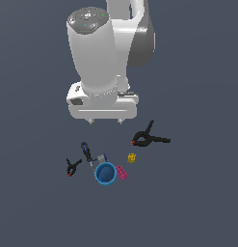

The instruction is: Pick up a designated object from a clutter of objects.

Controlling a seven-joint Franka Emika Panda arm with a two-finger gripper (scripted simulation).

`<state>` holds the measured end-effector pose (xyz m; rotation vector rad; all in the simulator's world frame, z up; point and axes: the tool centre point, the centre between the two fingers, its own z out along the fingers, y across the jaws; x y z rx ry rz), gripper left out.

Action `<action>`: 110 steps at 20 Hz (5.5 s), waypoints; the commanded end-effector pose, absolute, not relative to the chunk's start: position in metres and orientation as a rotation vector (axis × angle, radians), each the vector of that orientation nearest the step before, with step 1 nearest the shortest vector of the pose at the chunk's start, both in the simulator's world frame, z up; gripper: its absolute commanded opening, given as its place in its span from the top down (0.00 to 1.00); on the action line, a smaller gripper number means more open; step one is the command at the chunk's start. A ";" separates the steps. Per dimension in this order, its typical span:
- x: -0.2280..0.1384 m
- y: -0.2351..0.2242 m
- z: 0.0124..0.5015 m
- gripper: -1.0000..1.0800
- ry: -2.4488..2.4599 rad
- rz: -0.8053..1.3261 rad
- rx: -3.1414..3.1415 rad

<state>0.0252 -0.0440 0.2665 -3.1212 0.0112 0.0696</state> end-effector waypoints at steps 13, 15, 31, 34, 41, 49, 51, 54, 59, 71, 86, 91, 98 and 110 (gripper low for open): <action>0.085 -0.148 0.153 0.04 0.070 0.024 -3.122; 0.089 -0.162 0.136 0.04 0.076 0.019 -3.125; 0.095 -0.222 0.064 0.04 0.100 0.000 -3.140; 0.095 -0.221 0.064 0.04 0.101 0.003 -3.139; 0.094 -0.221 0.042 0.04 0.101 0.002 -3.140; 0.095 -0.222 0.014 0.04 0.101 0.000 -3.140; 0.095 -0.222 0.014 0.04 0.101 0.000 -3.140; 0.095 -0.222 0.014 1.00 0.101 0.000 -3.140; 0.095 -0.222 0.014 1.00 0.101 0.000 -3.140; 0.089 -0.219 0.030 1.00 0.100 0.000 -3.140; 0.050 -0.200 0.135 1.00 0.100 0.000 -3.139; 0.034 -0.192 0.182 1.00 0.101 0.000 -3.139; 0.009 -0.180 0.254 1.00 0.101 0.000 -3.139; -0.021 -0.165 0.350 1.00 0.101 0.000 -3.140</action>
